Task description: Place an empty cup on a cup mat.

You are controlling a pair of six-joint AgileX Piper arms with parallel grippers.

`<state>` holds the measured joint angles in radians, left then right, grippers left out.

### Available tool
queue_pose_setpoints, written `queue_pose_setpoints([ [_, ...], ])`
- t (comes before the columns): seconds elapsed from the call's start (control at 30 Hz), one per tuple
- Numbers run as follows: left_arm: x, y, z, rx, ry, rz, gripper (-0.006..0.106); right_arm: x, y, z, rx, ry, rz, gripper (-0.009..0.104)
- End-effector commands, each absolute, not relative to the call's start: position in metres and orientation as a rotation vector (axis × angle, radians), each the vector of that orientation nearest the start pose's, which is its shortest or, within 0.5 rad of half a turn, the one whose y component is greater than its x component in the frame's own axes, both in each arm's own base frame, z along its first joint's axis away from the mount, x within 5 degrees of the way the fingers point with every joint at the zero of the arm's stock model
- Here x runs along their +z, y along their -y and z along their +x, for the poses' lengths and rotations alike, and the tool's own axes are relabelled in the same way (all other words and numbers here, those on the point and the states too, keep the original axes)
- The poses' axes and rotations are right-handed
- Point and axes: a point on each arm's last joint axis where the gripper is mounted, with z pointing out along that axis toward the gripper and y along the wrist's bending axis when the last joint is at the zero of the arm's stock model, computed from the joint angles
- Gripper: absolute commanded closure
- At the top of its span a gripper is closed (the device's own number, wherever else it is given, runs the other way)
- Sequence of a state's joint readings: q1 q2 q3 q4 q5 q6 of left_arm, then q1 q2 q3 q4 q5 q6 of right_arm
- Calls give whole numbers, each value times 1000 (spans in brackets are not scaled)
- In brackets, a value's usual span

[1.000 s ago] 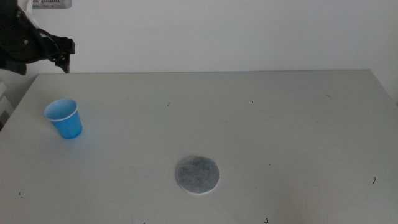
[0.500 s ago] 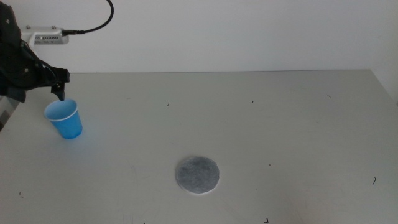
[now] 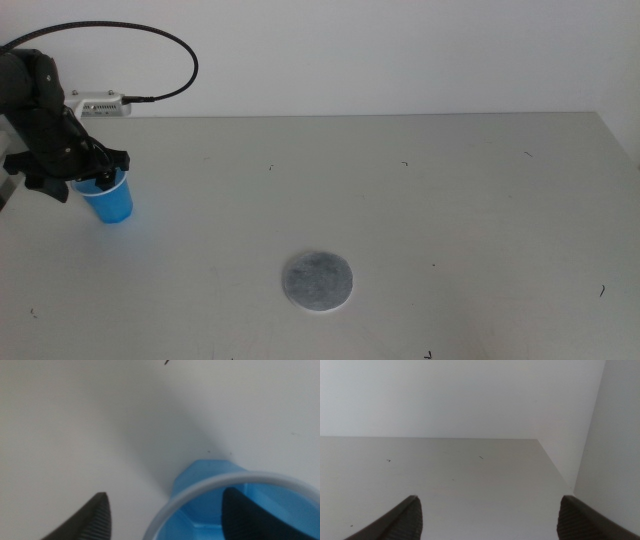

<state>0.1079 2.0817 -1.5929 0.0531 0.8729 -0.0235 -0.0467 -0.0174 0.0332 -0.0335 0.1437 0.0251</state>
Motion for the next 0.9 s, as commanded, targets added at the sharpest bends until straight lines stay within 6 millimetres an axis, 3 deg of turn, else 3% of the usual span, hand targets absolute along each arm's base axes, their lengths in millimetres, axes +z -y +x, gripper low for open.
queue_pose_setpoints([
  [0.0,220,-51,438,72,-2724,-155,48,202,3,54,-58,-1535,17,1],
  [0.17,219,-51,438,71,-2730,-153,100,202,3,54,-58,-1535,17,1],
  [0.37,235,-50,432,77,-2715,-152,100,202,3,54,-58,-1535,17,1],
  [0.6,274,-39,414,-2,-2689,-175,100,202,3,54,-58,-1535,17,1],
  [0.87,306,19,396,-69,-2675,6,100,202,3,54,-58,-1535,17,1],
])
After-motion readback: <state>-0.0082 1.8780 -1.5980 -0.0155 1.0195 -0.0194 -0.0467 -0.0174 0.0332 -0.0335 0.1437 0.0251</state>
